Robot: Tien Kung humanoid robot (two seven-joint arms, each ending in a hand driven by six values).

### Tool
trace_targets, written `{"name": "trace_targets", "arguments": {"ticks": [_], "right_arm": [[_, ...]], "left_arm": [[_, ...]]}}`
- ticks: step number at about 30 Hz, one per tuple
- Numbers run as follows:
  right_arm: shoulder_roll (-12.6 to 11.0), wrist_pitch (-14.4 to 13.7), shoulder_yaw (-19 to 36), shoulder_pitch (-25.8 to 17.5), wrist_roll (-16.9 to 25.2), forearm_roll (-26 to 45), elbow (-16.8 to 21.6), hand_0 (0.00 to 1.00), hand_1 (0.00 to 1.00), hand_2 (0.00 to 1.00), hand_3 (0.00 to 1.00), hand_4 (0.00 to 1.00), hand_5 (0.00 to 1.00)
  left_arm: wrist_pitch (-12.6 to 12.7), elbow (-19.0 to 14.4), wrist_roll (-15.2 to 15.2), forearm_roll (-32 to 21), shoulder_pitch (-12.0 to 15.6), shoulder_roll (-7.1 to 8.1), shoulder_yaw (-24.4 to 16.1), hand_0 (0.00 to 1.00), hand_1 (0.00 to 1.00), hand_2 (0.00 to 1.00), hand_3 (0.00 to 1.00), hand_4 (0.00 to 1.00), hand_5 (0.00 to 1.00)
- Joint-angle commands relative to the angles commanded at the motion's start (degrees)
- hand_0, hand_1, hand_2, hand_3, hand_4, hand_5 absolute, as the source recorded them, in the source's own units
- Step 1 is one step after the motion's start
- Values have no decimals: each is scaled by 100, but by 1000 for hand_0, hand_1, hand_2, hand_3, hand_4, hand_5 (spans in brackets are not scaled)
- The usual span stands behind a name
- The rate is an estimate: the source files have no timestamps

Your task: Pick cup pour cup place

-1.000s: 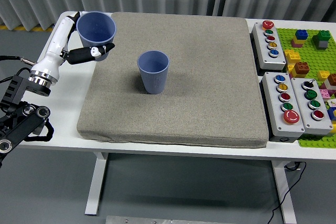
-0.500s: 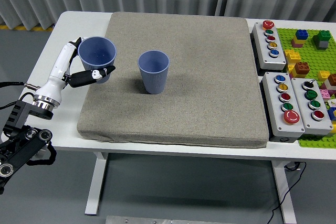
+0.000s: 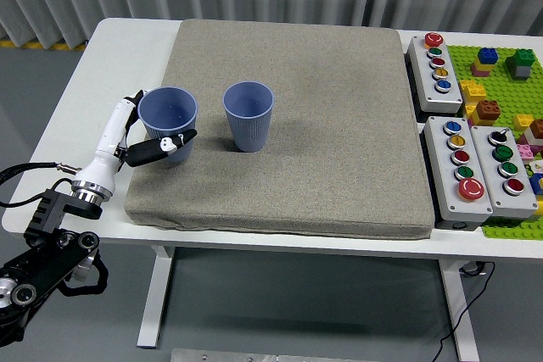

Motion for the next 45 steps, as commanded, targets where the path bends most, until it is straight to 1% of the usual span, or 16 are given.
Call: {"name": "trace_targets", "arguments": {"ticks": [2, 4, 8, 9, 10, 12, 14, 18, 24, 34, 35, 40, 41, 45], "right_arm": [[-2, 3, 1, 1, 4, -3, -2, 647, 634, 536, 540, 2, 2], [0, 4, -1, 1, 5, -2, -2, 647, 634, 536, 540, 2, 2], [5, 12, -1, -7, 6, -13, -3, 647, 634, 536, 540, 2, 2], [6, 13, -1, -9, 6, -15, -3, 647, 634, 536, 540, 2, 2], [8, 17, 0, -13, 6, -27, -3, 647, 634, 536, 540, 2, 2], [11, 22, 3, -17, 5, -40, -3, 646, 634, 536, 540, 2, 2], [15, 29, 12, -26, 4, -68, -3, 646, 634, 536, 540, 2, 2], [22, 36, 20, -42, 2, -94, -2, 647, 634, 536, 540, 2, 2], [29, 37, 18, -55, 2, -100, -1, 647, 634, 536, 540, 2, 2], [30, 32, -3, -35, 1, -66, -1, 646, 634, 536, 540, 2, 2], [29, 31, -6, -32, 0, -62, -1, 647, 634, 536, 540, 2, 2], [26, 26, -6, -28, 2, -57, -2, 647, 634, 536, 540, 2, 2], [27, 27, -4, -27, 2, -60, -2, 646, 634, 536, 540, 2, 2], [28, 23, -11, -28, 3, -47, -3, 646, 634, 536, 540, 2, 2]], "left_arm": [[-5, 23, -58, -252, -5, -51, 6, 589, 537, 570, 581, 866, 259], [50, 54, -123, -447, -7, -111, -8, 589, 537, 570, 581, 866, 259], [125, 100, -216, -587, 6, -189, -22, 595, 542, 575, 581, 862, 267], [133, 105, -224, -591, 8, -198, -24, 595, 542, 575, 581, 862, 267], [209, 126, -249, -566, 14, -232, -16, 595, 542, 575, 581, 862, 267], [265, 162, -278, -517, 17, -274, -3, 598, 546, 577, 583, 863, 275], [336, 246, -322, -370, 17, -353, 17, 598, 546, 577, 583, 863, 275], [444, 405, -399, -182, 1, -454, 85, 602, 551, 577, 582, 862, 277], [512, 572, -472, -177, -8, -513, 185, 606, 557, 582, 588, 861, 287], [534, 648, -497, -171, -34, -561, 228, 611, 570, 599, 593, 860, 286], [533, 648, -496, -163, -34, -559, 233, 616, 580, 617, 638, 861, 290], [514, 648, -495, -114, -40, -554, 229, 616, 580, 617, 638, 861, 290], [513, 655, -493, -109, -42, -554, 226, 623, 592, 651, 679, 866, 299], [498, 678, -485, -83, -36, -547, 235, 623, 592, 651, 679, 866, 299]]}}
